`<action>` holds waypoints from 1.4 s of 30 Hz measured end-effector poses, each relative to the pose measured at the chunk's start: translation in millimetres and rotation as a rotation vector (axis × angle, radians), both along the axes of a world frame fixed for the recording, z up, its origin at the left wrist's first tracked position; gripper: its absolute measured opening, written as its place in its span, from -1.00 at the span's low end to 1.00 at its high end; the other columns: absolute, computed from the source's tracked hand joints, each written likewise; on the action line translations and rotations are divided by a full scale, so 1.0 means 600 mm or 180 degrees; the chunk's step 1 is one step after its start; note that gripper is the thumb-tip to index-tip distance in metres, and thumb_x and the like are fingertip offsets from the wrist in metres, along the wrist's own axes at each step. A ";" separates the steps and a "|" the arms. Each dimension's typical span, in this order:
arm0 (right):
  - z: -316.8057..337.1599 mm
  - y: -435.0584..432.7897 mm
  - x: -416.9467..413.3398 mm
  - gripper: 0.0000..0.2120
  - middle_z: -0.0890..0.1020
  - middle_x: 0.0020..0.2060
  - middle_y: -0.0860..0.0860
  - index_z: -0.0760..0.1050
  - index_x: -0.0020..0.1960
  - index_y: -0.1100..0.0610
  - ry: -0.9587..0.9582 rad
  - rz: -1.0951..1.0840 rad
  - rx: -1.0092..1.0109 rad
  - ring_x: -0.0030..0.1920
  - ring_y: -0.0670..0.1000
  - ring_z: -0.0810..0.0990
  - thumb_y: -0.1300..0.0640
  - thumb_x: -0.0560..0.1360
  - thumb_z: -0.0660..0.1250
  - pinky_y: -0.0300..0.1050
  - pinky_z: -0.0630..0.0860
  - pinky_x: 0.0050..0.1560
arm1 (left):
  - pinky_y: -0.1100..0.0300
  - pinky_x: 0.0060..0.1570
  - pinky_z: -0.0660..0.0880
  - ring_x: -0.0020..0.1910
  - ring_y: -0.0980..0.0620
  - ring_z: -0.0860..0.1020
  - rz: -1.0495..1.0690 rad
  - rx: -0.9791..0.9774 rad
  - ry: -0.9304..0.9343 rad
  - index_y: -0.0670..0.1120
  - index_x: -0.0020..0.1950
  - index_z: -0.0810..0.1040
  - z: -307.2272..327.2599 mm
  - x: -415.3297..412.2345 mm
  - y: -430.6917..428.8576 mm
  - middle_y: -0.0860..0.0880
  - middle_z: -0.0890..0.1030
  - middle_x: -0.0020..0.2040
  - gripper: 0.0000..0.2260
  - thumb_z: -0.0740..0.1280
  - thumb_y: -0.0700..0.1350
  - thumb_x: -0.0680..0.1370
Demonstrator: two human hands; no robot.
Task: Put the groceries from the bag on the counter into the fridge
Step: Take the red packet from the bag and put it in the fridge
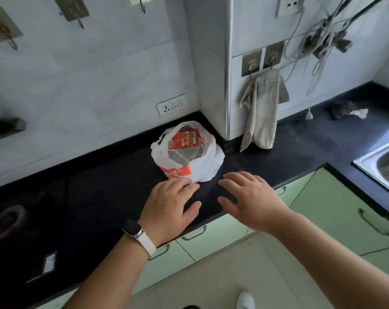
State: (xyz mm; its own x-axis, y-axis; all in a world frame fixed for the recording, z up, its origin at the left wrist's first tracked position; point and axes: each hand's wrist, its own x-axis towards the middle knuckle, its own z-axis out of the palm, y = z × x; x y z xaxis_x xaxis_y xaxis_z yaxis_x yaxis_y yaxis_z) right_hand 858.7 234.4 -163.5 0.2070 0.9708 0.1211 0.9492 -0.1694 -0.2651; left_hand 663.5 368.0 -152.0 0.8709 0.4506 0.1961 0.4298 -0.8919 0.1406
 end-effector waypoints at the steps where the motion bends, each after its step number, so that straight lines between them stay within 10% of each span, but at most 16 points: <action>1: -0.002 0.010 0.005 -0.51 0.56 0.24 -0.10 0.51 0.29 -0.02 0.0038 0.0023 -0.0029 0.28 0.03 0.50 -0.25 0.55 0.06 -0.01 0.45 0.22 | 0.05 0.16 0.48 0.22 0.03 0.52 0.0050 -0.0010 0.0018 -0.04 0.27 0.57 0.002 0.002 0.006 0.03 0.59 0.21 -0.61 0.23 0.12 0.55; 30: -0.049 0.322 0.081 -0.46 0.46 0.37 -0.09 0.41 0.41 -0.03 -0.0207 -0.0143 -0.0562 0.39 0.04 0.39 -0.26 0.55 0.04 0.02 0.33 0.34 | -0.01 0.27 0.41 0.32 -0.04 0.47 0.0007 -0.0263 0.0172 -0.04 0.36 0.49 -0.103 0.100 0.346 -0.02 0.54 0.31 -0.59 0.20 0.13 0.60; 42: -0.137 0.459 0.117 -0.54 0.48 0.34 0.03 0.42 0.39 0.07 0.0524 -0.0100 -0.0761 0.29 0.15 0.46 -0.12 0.57 0.21 0.22 0.46 0.24 | 0.02 0.20 0.45 0.25 -0.05 0.47 0.0414 -0.1300 0.0237 -0.06 0.38 0.46 -0.202 0.178 0.444 -0.06 0.52 0.30 -0.60 0.25 0.10 0.60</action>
State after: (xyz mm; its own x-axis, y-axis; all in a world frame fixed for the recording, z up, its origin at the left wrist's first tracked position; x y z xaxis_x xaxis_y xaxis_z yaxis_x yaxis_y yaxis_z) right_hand 928.6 509.9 -245.6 0.2353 0.9606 -0.1480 0.8900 -0.2742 -0.3642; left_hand 770.5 634.4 -273.2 0.8068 0.5850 -0.0823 0.5573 -0.7073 0.4350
